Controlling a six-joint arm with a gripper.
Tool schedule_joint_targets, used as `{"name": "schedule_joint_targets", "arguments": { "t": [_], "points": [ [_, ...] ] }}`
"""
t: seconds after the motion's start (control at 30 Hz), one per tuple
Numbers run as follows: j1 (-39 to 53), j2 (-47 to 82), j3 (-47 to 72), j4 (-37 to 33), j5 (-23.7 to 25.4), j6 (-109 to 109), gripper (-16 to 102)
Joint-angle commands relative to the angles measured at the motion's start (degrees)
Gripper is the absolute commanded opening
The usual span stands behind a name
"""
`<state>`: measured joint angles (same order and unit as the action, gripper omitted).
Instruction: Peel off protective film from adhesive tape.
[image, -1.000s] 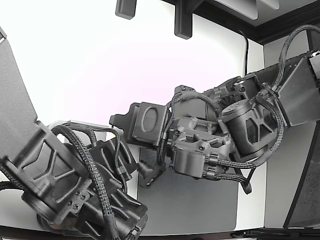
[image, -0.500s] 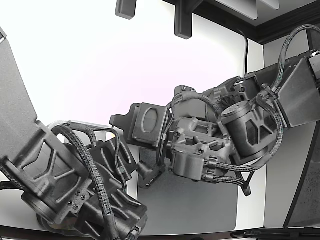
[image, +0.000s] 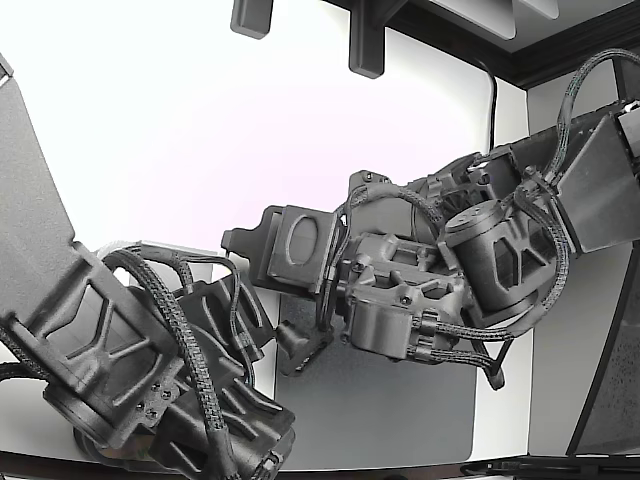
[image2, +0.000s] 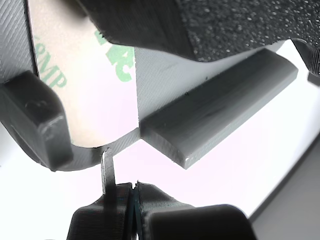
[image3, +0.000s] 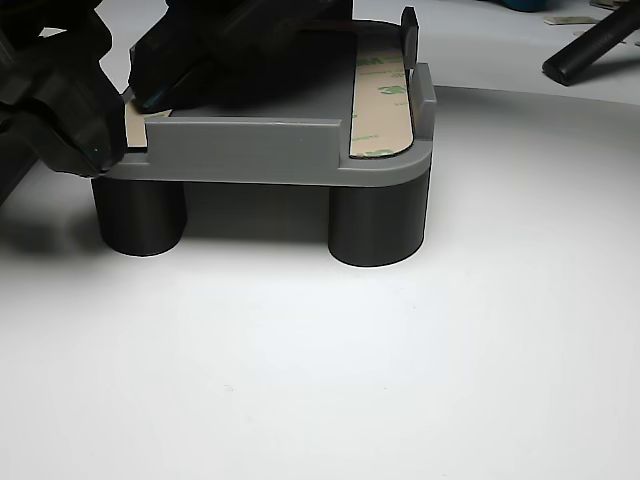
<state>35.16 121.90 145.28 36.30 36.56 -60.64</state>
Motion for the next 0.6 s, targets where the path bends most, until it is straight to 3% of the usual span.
{"name": "schedule_joint_targets", "arguments": {
  "t": [0.0, 0.57],
  "points": [
    [-0.7, 1.7, -0.9, -0.5, 0.4, 0.1, -11],
    [-0.7, 1.1, -1.3, -1.1, 0.2, -0.2, -11]
  ]
}}
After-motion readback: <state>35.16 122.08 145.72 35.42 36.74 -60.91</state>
